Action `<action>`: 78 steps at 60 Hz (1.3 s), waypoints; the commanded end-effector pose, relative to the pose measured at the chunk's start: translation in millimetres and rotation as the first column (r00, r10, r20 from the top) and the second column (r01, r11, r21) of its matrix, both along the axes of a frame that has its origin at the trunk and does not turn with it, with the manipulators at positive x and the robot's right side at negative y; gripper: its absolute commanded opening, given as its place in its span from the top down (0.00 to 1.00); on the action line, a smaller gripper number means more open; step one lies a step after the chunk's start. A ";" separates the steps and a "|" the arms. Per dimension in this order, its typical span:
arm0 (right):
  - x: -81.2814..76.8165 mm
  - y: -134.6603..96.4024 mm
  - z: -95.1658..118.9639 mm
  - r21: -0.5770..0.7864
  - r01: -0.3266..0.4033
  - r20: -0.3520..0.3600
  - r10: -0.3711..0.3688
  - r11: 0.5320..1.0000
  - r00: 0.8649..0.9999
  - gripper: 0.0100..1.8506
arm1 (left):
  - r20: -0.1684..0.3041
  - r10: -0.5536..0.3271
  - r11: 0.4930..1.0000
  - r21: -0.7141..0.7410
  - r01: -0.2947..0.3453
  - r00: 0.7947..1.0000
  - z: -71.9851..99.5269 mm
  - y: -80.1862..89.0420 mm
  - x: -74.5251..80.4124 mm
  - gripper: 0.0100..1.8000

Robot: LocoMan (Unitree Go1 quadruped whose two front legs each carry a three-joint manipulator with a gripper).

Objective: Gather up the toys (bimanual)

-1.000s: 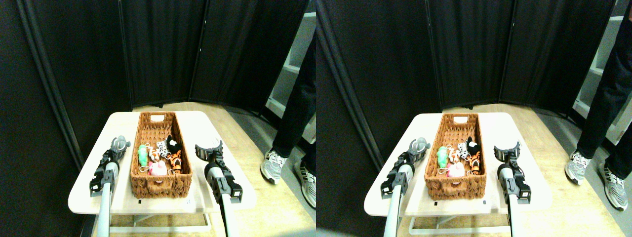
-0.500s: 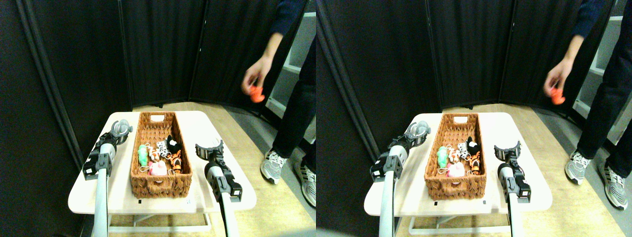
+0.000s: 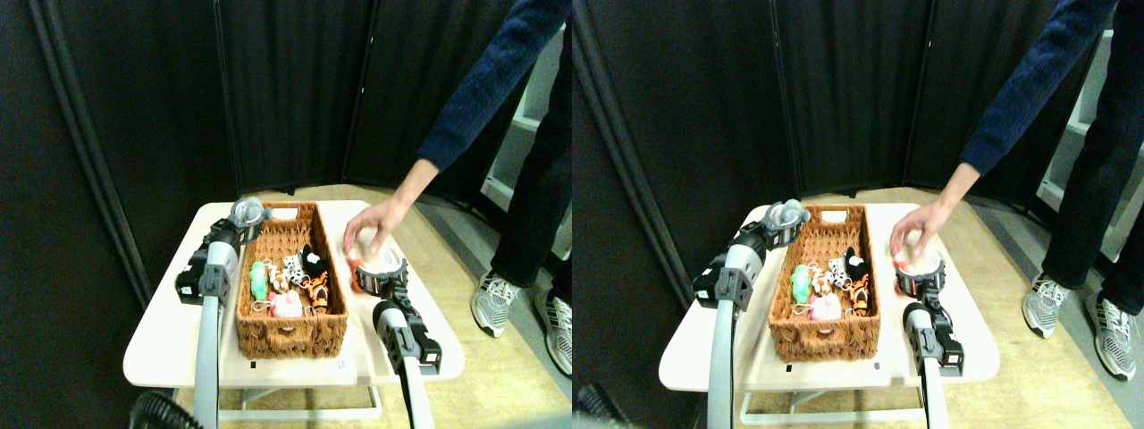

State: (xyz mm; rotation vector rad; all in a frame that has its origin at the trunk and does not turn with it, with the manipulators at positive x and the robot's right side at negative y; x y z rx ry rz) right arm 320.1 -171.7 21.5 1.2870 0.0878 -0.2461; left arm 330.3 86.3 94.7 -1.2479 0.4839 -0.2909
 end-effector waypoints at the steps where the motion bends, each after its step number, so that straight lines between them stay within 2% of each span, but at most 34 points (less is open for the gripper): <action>1: -1.0 -0.4 12.1 -0.003 -0.012 0.063 0.012 1.000 0.998 0.53 | 0.016 -0.010 1.000 -0.029 0.010 1.000 6.8 -16.7 -4.4 1.00; 5: -1.8 -1.7 12.3 0.001 -0.014 0.066 0.014 1.000 0.998 0.52 | 0.020 -0.016 0.999 -0.035 0.016 1.000 4.6 -21.4 -4.1 1.00; 12: -4.4 -4.3 12.7 0.006 -0.017 0.067 0.017 1.000 0.998 0.53 | -0.009 -0.032 0.997 -0.073 0.031 0.999 -5.2 -31.9 -3.9 1.00; 15: -5.4 -4.4 12.8 -0.002 -0.013 0.068 0.013 1.000 0.998 0.53 | -0.006 -0.035 0.998 -0.059 0.035 0.999 -8.0 -33.4 -4.2 1.00; 28: -9.6 -6.2 13.2 0.003 0.004 0.065 -0.004 1.000 0.998 0.53 | -0.045 0.015 1.000 0.006 -0.015 0.999 -24.6 -37.2 -11.4 0.99; 30: -9.5 -6.6 13.2 -0.004 0.002 0.066 -0.001 1.000 0.998 0.53 | -0.061 0.025 1.000 -0.005 -0.025 0.998 -26.6 -34.9 -11.6 0.92; 32: -9.4 -6.7 13.2 -0.003 0.001 0.066 -0.001 1.000 0.998 0.53 | -0.070 0.027 1.000 -0.010 -0.027 0.997 -27.0 -34.4 -11.7 0.90; 33: -9.3 -6.8 13.2 -0.001 -0.001 0.066 0.001 1.000 0.998 0.53 | -0.097 0.026 0.999 -0.021 -0.028 0.995 -27.4 -33.2 -12.1 0.87; 40: -7.9 -6.5 13.1 -0.003 -0.010 0.065 0.010 1.000 0.998 0.53 | -0.147 0.011 0.999 -0.037 -0.017 0.989 -30.0 -27.6 -11.6 0.57; 43: -7.3 -6.1 12.9 0.001 -0.008 0.063 0.008 1.000 0.998 0.53 | -0.150 0.007 0.999 -0.051 -0.015 0.989 -28.9 -26.8 -12.2 0.52; 49: -6.2 -4.7 12.4 0.004 -0.003 0.059 0.002 1.000 0.998 0.53 | -0.136 0.000 0.999 -0.044 -0.006 0.991 -27.5 -24.9 -12.8 0.48; 57: -3.9 -3.9 11.7 0.007 -0.007 0.057 0.006 1.000 0.998 0.52 | -0.123 -0.026 0.999 -0.027 0.023 0.992 -24.5 -21.7 -13.1 0.36; 61: -3.1 -3.3 12.5 0.006 -0.010 0.058 0.009 1.000 0.998 0.50 | -0.124 -0.020 0.999 -0.034 0.015 0.992 -23.4 -20.1 -12.7 0.36; 64: -2.0 -2.9 13.0 0.014 -0.009 0.060 0.008 1.000 0.998 0.50 | -0.107 -0.026 0.999 -0.027 0.023 0.994 -22.7 -18.3 -12.2 0.38; 65: -0.6 -2.1 14.2 0.025 -0.013 0.060 0.012 1.000 0.998 0.51 | -0.080 -0.018 1.000 -0.005 0.018 0.997 -21.6 -16.1 -12.1 0.41; 67: 0.3 -1.6 14.7 0.021 -0.018 0.062 0.016 1.000 0.998 0.51 | -0.071 -0.015 1.000 0.001 0.015 0.997 -20.7 -14.6 -12.0 0.44; 78: 7.3 12.2 26.2 0.048 -0.070 0.058 0.067 0.996 0.996 0.53 | -0.042 0.027 0.999 0.042 -0.025 0.999 -16.9 0.6 -11.5 0.54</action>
